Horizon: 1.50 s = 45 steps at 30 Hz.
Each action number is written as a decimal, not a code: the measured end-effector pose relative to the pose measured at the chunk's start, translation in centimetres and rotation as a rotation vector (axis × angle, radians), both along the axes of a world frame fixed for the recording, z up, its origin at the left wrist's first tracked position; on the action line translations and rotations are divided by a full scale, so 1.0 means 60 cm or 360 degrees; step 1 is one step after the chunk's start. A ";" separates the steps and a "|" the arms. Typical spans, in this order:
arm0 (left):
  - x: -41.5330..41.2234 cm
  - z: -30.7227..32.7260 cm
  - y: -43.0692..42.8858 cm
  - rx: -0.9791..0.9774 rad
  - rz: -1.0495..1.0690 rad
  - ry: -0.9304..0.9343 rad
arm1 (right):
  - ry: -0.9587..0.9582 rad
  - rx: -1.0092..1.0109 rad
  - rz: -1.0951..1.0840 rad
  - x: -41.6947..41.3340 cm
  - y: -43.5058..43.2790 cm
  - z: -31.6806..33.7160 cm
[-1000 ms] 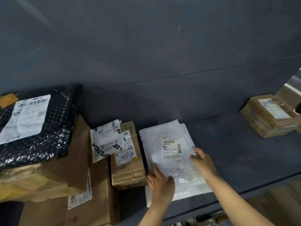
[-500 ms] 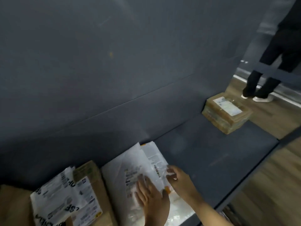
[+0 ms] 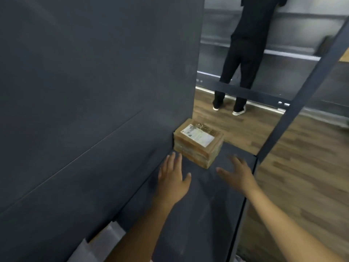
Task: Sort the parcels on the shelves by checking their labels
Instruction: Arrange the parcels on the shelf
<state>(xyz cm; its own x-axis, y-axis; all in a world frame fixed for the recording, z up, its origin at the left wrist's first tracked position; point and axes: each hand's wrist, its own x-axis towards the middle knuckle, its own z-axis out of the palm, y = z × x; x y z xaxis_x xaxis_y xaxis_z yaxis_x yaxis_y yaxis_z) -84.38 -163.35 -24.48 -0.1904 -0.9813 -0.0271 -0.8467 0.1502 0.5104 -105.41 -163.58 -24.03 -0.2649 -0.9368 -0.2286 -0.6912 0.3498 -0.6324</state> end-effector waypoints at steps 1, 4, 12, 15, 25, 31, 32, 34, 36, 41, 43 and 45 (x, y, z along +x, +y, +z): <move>-0.007 -0.003 -0.032 -0.0059 -0.0084 -0.0025 | 0.0051 -0.0004 0.0032 -0.001 -0.027 -0.005; -0.028 -0.021 -0.113 -0.0204 -0.0268 -0.0155 | 0.0000 0.0003 0.0035 0.016 -0.098 -0.028; -0.073 -0.113 -0.220 -0.0114 -0.0486 -0.0327 | -0.1098 0.0158 -0.0685 0.050 -0.218 -0.129; -0.073 -0.130 -0.223 -0.0264 -0.0480 -0.0290 | -0.1445 0.0196 -0.0755 0.053 -0.213 -0.156; -0.081 -0.097 -0.211 -0.0014 -0.0446 -0.0282 | -0.1939 0.0032 -0.0811 0.043 -0.196 -0.153; -0.066 -0.111 -0.108 -0.0090 -0.0379 -0.0213 | -0.1931 0.0152 -0.0691 0.035 -0.117 -0.146; -0.065 -0.109 -0.086 -0.0110 -0.0361 -0.0157 | -0.1917 0.0174 -0.0674 0.032 -0.098 -0.146; -0.062 -0.104 -0.048 -0.0154 -0.0259 0.0012 | -0.1890 0.0222 -0.0630 0.022 -0.057 -0.145; -0.051 -0.101 -0.019 -0.0253 0.0072 0.0234 | -0.1887 0.0297 -0.0592 0.009 -0.009 -0.146; -0.011 -0.081 0.051 0.0715 0.0723 0.1049 | -0.1881 0.0390 -0.0603 -0.013 0.111 -0.150; -0.016 -0.081 0.101 0.0854 0.0672 0.1215 | -0.1910 0.0428 -0.0648 -0.014 0.156 -0.149; -0.023 -0.079 0.150 0.0769 0.0684 0.1246 | -0.1950 0.0453 -0.0638 -0.018 0.197 -0.140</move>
